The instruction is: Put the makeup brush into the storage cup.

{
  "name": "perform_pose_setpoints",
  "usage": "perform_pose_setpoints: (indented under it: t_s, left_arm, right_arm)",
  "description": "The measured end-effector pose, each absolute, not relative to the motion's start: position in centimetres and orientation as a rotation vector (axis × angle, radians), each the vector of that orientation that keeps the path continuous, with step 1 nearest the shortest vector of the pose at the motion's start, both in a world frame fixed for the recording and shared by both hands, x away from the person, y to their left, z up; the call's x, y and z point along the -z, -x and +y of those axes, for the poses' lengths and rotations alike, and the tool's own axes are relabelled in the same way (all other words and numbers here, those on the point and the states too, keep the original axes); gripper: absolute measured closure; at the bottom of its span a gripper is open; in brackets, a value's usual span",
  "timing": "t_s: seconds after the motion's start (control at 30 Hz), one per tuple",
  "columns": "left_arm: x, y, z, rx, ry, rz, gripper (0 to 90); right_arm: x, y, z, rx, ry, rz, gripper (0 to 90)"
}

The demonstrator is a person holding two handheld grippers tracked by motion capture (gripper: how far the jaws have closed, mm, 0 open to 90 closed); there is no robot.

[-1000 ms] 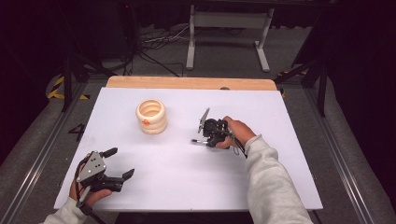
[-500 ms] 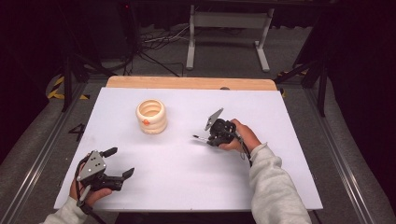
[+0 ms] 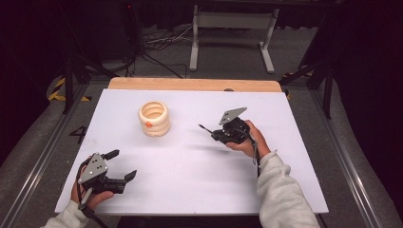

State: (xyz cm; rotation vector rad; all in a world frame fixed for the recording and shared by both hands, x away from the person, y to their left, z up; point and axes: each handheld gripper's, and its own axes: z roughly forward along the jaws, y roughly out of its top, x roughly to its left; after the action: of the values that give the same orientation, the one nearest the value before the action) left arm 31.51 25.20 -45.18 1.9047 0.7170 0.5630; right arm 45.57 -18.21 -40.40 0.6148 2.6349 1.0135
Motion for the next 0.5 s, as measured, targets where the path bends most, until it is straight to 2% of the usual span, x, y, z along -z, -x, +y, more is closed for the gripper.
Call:
perform_pose_setpoints:
  t_s: [0.43,0.5]
  left_arm:
    - [44.1,-32.2,24.7,-0.574,-1.852,0.701,8.2]
    - [43.9,-32.3,24.7,-0.571,-1.836,0.689,10.9]
  right_arm:
    - [38.6,-42.9,-19.9,-1.522,-0.669,2.323,79.7]
    - [38.5,-42.8,-19.9,-1.544,-0.672,2.305,79.7]
